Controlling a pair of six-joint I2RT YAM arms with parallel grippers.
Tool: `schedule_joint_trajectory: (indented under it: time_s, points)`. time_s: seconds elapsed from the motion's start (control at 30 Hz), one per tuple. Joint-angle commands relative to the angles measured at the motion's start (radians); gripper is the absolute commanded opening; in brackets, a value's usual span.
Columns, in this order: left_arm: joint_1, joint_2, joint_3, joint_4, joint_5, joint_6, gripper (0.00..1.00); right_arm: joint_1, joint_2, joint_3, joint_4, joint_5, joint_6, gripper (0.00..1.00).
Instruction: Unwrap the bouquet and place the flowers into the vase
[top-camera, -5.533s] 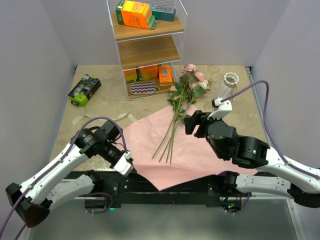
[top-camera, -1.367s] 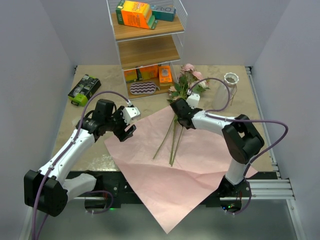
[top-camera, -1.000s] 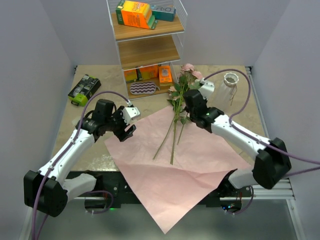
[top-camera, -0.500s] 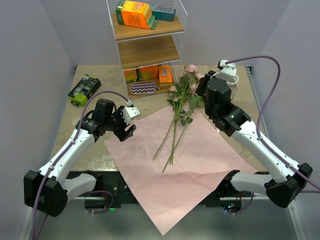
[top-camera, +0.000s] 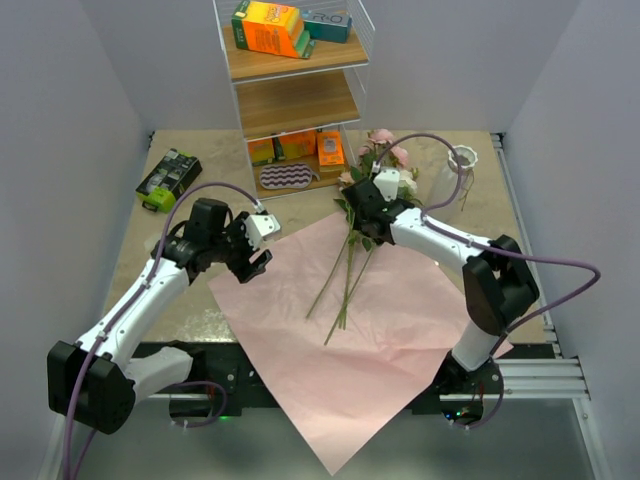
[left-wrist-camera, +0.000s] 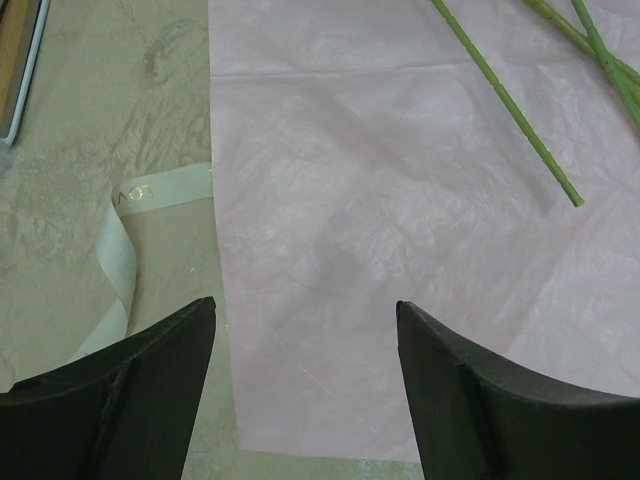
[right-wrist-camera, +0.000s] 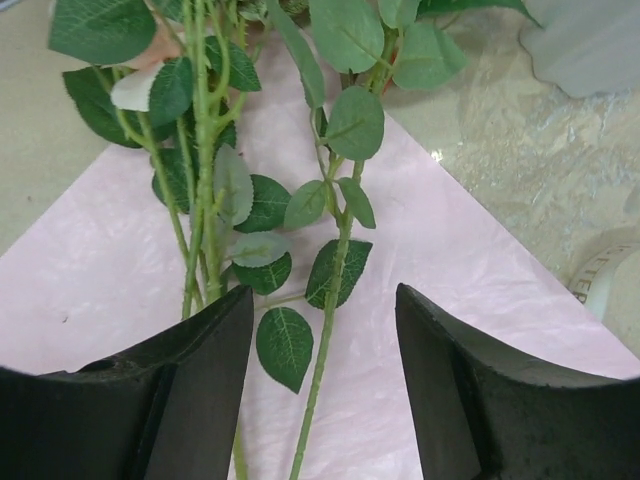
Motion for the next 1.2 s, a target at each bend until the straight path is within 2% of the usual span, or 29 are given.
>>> schedule_joint_trajectory:
  time_s: [0.0,0.2,0.23,0.3,0.77,0.87,0.9,0.97,1.0,1.1,1.17]
  points:
    - [0.007,-0.032,0.01,0.012,-0.006,0.032,0.77,-0.037,0.008,0.003,0.014,-0.002,0.071,0.62]
    - [0.007,-0.046,-0.009,0.01,-0.009,0.038,0.77,-0.076,0.078,-0.014,0.08,-0.011,0.065,0.55]
    - [0.007,-0.044,-0.009,0.01,-0.008,0.038,0.77,-0.082,0.086,-0.015,0.089,-0.014,0.06,0.5]
    - [0.009,-0.043,-0.012,0.012,-0.009,0.04,0.77,-0.097,0.109,-0.014,0.1,-0.014,0.057,0.47]
    - [0.009,-0.049,0.004,-0.013,-0.003,0.04,0.77,-0.126,0.23,-0.007,0.22,-0.06,0.029,0.44]
    - [0.009,-0.053,0.001,-0.015,-0.005,0.043,0.77,-0.128,0.219,-0.03,0.243,-0.057,0.039,0.31]
    - [0.009,-0.05,-0.001,-0.013,-0.005,0.044,0.77,-0.128,0.21,-0.047,0.261,-0.055,0.039,0.23]
    - [0.009,-0.05,-0.003,-0.015,-0.003,0.046,0.77,-0.128,0.18,-0.058,0.27,-0.048,0.037,0.17]
    - [0.009,-0.052,-0.004,-0.013,-0.005,0.044,0.77,-0.128,0.166,-0.064,0.27,-0.037,0.036,0.1]
    - [0.009,-0.047,-0.004,-0.01,-0.001,0.043,0.77,-0.126,0.094,-0.076,0.275,-0.014,0.023,0.0]
    - [0.009,-0.046,-0.001,-0.007,0.002,0.04,0.77,-0.128,0.043,-0.083,0.279,0.001,0.013,0.0]
